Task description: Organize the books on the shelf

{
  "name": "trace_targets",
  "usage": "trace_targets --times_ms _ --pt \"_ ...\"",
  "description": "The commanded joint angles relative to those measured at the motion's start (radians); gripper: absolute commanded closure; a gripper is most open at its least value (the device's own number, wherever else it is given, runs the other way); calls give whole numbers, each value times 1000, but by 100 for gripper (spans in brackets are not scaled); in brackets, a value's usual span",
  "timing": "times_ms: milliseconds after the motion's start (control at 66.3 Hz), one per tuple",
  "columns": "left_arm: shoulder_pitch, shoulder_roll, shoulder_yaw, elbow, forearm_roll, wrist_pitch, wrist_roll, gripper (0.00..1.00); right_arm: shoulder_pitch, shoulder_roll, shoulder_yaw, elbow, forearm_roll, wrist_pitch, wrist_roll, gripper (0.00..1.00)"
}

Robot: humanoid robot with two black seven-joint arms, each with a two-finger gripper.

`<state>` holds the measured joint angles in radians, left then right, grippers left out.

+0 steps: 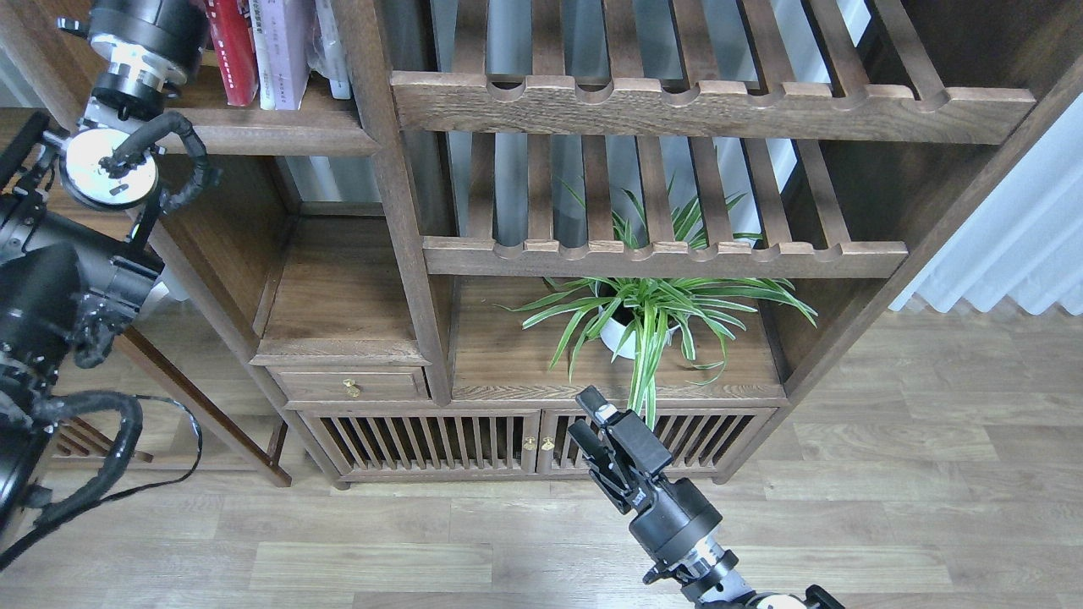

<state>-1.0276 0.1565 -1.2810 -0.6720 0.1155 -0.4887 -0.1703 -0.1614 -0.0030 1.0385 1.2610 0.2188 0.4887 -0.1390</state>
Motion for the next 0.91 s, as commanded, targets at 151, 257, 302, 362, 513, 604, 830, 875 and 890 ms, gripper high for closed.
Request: trace_targets --times_ms 151,257,302,362,513,604,830,875,890 --pt "17 -31 -17 -139 -78 0 -69 3 3 3 -2 0 1 0 2 9" --pt "20 -41 -21 -173 -100 0 -68 3 2 3 -2 0 1 0 2 8" --pt "26 -43 -21 -185 -103 0 -68 3 3 3 0 0 1 0 2 8" --pt "41 -43 -21 -210 -103 0 -68 3 2 3 0 0 1 0 2 8" --pt "116 -41 -26 -310 -119 0 -60 3 2 3 0 0 1 0 2 8" --pt "170 -37 -31 -391 -137 0 -55 3 2 3 0 0 1 0 2 8" --pt "291 17 -98 -508 -140 0 -46 3 3 3 2 5 1 0 1 8" --pt "337 74 -124 -537 -149 0 -46 3 2 3 0 6 1 0 1 8" --pt "343 80 -126 -541 -152 0 -46 3 2 3 0 6 1 0 1 8"
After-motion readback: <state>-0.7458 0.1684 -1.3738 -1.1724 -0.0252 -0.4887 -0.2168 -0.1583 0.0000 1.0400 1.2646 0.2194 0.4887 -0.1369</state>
